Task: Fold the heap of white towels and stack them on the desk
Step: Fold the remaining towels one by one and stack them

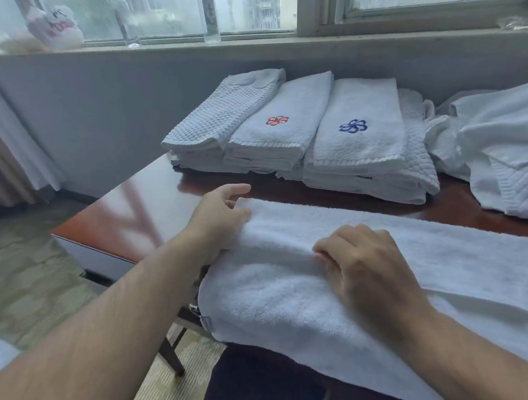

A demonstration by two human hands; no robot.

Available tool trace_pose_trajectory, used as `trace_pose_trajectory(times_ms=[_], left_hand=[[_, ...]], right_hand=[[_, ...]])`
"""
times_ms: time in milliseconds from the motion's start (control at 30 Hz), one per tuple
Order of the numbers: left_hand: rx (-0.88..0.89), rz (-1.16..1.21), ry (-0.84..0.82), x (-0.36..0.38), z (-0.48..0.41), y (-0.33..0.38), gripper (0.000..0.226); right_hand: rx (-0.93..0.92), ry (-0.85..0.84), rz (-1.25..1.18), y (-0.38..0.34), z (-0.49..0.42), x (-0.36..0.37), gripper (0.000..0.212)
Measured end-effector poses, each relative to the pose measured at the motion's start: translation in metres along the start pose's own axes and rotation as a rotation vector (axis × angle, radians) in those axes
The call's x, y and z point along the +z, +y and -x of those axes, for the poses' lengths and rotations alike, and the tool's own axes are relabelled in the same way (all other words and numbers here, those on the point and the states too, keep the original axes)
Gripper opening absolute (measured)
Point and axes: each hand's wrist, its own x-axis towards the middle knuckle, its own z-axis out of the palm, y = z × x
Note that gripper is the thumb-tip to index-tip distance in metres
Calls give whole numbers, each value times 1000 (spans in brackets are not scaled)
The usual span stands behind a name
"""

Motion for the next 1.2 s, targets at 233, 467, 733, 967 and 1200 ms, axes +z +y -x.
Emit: trace_pose_trajectory(times_ms=[233,467,733,967,1200], left_hand=[[-26,-175,-121,-8,8,10,35],[389,-777,147,8,34,20,52],[310,-903,-294,51,40,2,65],[393,-926,-243,49,0,-3,77],[433,-923,-169,47,-3,4,58]], right_hand=[[-33,-116,-165,7,-2,4,23],[120,-390,-272,17,-6,-23,26],[630,-699,239,86,14,-44,88],[557,-563,250,106,5,-13,103],[524,-515,150,106,-1,-17,89]])
